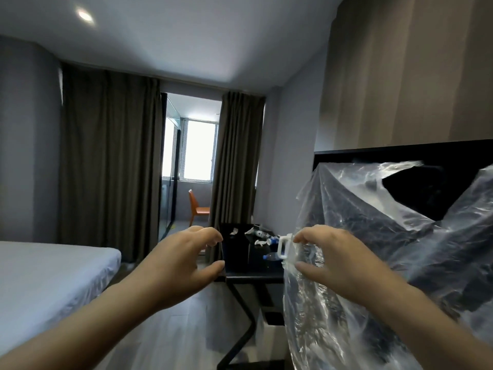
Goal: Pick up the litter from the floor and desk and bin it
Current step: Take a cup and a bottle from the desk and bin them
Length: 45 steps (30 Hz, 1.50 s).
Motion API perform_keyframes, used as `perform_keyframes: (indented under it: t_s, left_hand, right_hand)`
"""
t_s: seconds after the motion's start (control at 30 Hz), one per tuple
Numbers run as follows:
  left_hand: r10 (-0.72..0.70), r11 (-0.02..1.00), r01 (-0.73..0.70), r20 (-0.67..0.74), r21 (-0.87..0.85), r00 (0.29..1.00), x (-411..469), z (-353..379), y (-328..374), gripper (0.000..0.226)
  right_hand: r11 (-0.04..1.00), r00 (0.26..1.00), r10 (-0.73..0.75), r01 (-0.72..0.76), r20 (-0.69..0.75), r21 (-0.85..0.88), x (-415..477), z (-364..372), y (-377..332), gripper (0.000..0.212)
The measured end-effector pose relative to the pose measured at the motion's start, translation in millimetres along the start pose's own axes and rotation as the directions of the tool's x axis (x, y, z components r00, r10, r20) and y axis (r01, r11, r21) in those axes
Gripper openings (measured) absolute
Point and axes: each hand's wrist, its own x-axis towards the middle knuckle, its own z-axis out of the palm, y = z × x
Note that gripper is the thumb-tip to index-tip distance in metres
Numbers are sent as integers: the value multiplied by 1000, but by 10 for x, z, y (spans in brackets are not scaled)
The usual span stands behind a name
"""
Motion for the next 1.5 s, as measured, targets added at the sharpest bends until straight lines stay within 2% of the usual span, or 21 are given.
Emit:
perform_keyframes:
  t_s: [0.3, 0.6, 0.93, 1.1, 1.5]
  left_hand:
    - [-30, 999, 31, 47, -18, 998, 888, 552, -1464, 41]
    - [-38, 999, 42, 105, -31, 994, 1852, 1526, -2502, 40]
    - [-77, 997, 74, 180, 25, 981, 3098, 2384, -3621, 42]
    - [-95, 995, 94, 207, 13, 974, 3527, 2839, -4179, 43]
    - [4, 994, 23, 242, -107, 970, 4783, 3634, -5778, 41]
  right_hand:
    - [997, 996, 68, -69, 55, 22, 1418, 984, 146, 38]
    - [994, 986, 107, -110, 124, 14, 2546, 2104, 664, 33]
    - [981, 980, 134, -152, 148, 120, 4017, 3194, 1384, 30]
    - [984, 973, 116, -140, 200, 110, 4607, 3723, 1595, 36]
    - [956, 936, 278, -292, 215, 34, 6113, 4808, 1671, 41]
